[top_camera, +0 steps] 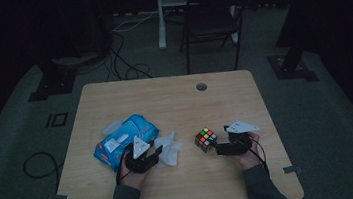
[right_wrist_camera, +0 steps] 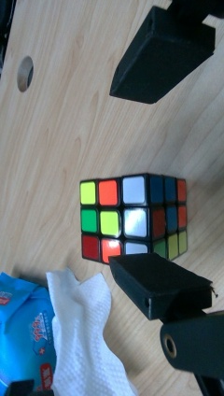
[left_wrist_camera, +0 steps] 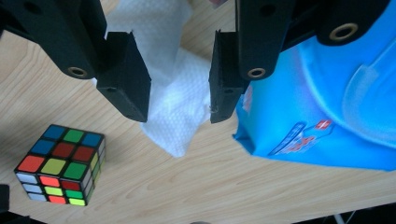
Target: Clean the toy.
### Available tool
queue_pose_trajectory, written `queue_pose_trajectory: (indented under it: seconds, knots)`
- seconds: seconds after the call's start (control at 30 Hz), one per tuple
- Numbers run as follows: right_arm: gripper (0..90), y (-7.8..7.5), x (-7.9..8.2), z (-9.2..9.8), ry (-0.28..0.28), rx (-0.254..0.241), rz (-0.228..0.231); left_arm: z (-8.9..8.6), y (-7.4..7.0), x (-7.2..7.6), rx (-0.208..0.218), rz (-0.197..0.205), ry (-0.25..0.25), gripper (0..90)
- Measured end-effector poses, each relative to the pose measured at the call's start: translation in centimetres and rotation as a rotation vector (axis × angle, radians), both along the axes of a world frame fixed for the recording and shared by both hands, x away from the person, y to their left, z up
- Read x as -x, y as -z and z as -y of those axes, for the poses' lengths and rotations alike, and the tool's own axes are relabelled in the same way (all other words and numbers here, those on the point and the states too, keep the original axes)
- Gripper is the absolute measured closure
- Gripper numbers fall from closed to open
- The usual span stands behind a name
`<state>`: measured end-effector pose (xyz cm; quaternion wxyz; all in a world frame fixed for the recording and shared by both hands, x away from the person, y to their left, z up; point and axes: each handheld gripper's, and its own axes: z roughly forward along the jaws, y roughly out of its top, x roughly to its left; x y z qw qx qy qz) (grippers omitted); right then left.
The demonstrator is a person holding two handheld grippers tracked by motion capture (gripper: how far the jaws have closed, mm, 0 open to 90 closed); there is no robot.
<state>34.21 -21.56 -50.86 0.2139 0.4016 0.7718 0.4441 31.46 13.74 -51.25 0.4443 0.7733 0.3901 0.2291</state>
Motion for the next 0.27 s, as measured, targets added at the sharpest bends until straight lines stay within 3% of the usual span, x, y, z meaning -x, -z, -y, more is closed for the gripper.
queue_pose_trajectory:
  seconds: [0.27]
  knots:
    - [19.9, -0.04, 0.00, 0.33, 0.015, 0.005, 0.006, -1.15, -0.14, 0.51, 0.016, -0.003, -0.028, 59.0]
